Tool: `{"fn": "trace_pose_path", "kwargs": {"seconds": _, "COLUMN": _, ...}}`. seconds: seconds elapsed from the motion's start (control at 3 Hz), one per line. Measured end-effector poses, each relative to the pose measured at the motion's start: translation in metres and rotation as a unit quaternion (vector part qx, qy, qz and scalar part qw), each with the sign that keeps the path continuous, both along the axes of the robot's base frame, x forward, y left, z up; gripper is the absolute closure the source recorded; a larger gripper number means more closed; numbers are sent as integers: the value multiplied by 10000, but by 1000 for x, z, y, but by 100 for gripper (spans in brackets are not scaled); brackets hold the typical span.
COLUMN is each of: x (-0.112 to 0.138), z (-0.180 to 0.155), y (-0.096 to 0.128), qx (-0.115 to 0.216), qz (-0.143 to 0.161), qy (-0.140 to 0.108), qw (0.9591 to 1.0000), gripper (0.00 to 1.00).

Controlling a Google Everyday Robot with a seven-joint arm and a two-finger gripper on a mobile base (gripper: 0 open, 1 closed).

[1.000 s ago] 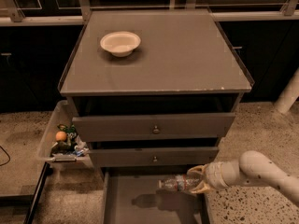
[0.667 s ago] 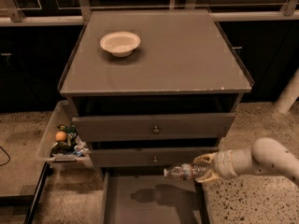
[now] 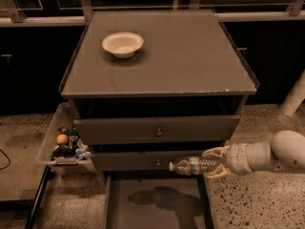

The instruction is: Pick water bottle from bottom drawer and place on counter

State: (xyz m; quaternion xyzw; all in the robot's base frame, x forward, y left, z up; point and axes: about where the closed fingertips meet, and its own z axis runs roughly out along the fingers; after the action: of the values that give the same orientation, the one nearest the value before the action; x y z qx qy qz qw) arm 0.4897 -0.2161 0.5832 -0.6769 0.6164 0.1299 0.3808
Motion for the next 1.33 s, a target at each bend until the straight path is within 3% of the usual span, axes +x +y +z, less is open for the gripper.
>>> {"fn": "trace_pose_path", "kwargs": {"seconds": 0.33, "x": -9, "z": 30, "y": 11, "qx": -124, "qz": 115, "qy": -226, "qw": 9996, "gripper": 100}}
{"fn": "trace_pose_path", "kwargs": {"seconds": 0.67, "x": -14, "z": 89, "y": 16, "qx": -365, "qz": 177, "qy": -627, "qw": 9972, "gripper": 100}}
{"fn": "trace_pose_path", "kwargs": {"seconds": 1.33, "x": 21, "z": 226, "y": 7, "qx": -725, "qz": -47, "qy": -1257, "qw": 9894, "gripper": 100}}
